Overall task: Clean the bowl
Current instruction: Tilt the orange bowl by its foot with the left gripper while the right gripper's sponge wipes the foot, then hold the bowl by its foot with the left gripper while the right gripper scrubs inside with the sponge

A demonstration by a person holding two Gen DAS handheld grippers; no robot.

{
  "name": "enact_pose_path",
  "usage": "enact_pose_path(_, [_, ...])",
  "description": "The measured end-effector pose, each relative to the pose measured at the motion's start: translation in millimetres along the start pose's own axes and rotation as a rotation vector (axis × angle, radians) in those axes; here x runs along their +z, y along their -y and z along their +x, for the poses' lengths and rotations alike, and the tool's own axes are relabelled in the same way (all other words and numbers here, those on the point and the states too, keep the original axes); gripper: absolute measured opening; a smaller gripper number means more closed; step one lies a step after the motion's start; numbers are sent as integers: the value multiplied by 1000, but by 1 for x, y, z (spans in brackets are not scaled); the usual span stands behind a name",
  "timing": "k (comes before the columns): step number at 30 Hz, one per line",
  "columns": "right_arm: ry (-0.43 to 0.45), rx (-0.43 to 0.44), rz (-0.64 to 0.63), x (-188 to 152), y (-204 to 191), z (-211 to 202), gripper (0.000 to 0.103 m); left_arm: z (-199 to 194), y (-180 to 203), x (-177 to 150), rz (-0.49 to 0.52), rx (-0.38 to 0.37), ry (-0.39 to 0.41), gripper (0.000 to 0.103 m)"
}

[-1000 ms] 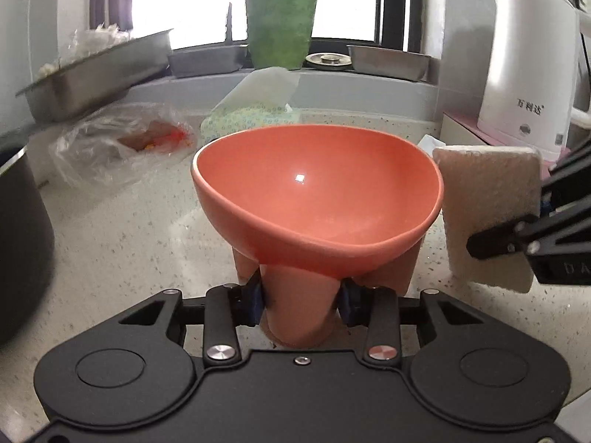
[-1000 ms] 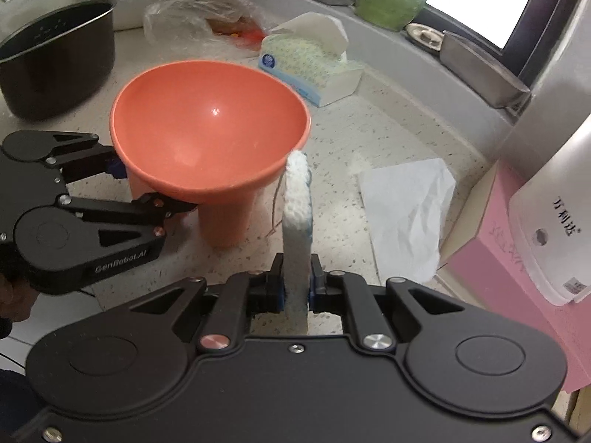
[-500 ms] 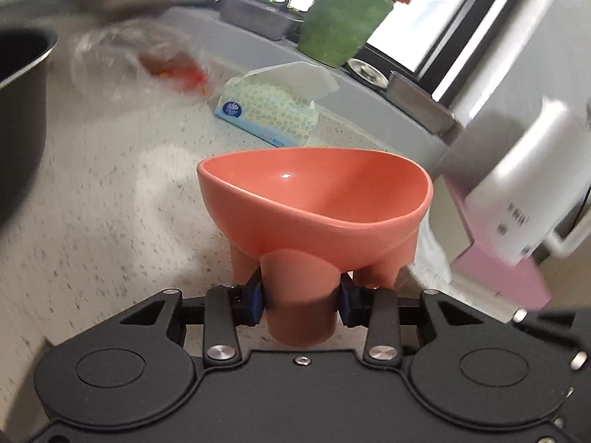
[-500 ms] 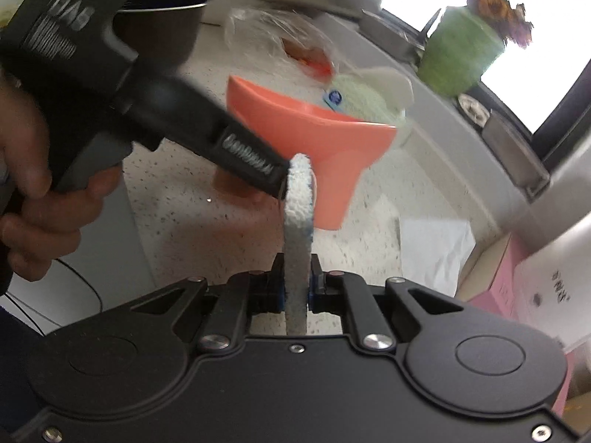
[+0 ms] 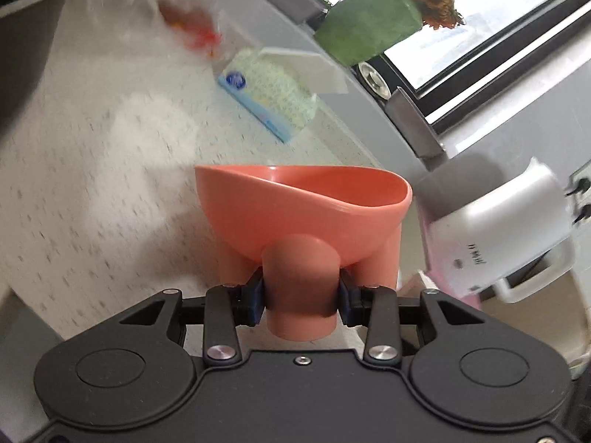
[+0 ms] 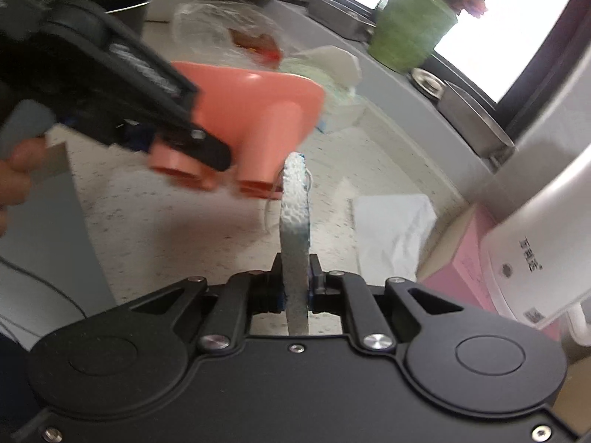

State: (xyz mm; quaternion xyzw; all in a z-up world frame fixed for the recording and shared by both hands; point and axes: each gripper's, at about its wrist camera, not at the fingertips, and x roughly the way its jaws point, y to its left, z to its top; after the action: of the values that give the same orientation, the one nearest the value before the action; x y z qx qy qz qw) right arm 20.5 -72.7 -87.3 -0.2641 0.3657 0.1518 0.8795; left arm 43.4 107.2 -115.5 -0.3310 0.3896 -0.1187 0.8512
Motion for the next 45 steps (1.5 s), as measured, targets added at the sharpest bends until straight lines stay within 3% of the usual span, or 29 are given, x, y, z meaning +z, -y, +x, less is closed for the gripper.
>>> enact_pose_path(5, [45,0,-38,9,6,1,13,1,9,-10,91,-7,-16,37])
enact_pose_path(8, [53,-6,-50,13,3,2,12,1,6,-12,70,-14,-13,37])
enact_pose_path(11, [7,22,-17,8,1,9,13,0,0,-10,13,-25,-4,37])
enact_pose_path(18, [-45,95,127,-3,4,12,14,-7,6,-5,54,-12,51,37])
enact_pose_path(22, [-58,99,118,-7,1,12,12,-13,12,0,81,-16,110,37])
enact_pose_path(25, [-51,85,103,-9,-1,11,12,-18,25,0,192,10,162,37])
enact_pose_path(28, [-68,42,97,-11,4,13,12,-27,45,-10,420,95,253,37])
enact_pose_path(38, [-24,-42,-16,-3,3,2,12,-20,66,-45,826,212,273,37])
enact_pose_path(45, [-45,-6,113,5,21,1,12,-8,70,-69,1025,309,296,37])
